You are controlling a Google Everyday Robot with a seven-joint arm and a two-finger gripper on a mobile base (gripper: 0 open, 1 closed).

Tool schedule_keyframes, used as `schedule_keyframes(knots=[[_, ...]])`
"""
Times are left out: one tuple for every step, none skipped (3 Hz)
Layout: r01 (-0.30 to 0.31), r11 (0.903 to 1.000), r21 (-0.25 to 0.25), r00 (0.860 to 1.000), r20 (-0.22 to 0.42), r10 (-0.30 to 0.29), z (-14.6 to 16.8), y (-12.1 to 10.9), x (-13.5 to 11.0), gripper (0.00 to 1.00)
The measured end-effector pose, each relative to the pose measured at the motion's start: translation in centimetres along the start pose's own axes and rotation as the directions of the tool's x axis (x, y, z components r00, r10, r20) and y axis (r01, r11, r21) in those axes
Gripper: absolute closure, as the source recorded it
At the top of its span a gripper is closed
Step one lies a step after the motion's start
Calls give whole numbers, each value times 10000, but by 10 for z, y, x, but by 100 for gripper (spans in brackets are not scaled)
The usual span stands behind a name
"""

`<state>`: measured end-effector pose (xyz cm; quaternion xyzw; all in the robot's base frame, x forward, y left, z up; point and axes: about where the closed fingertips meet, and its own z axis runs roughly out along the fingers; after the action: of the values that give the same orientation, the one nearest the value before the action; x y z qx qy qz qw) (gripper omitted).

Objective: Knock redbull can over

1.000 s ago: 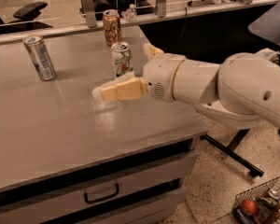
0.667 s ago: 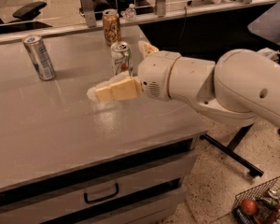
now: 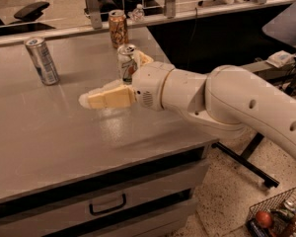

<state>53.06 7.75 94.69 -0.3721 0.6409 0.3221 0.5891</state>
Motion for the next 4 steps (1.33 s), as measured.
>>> schedule_keyframes(knots=[[-264, 9993, -264, 9988, 401, 275, 33, -4, 7, 0], [-337, 9986, -400, 9978, 558, 359, 51, -8, 9, 0], [-366, 9949, -936, 9953, 859, 447, 72, -3, 7, 0], [-352, 9913, -1269, 9949, 899, 469, 83, 0, 8, 0]])
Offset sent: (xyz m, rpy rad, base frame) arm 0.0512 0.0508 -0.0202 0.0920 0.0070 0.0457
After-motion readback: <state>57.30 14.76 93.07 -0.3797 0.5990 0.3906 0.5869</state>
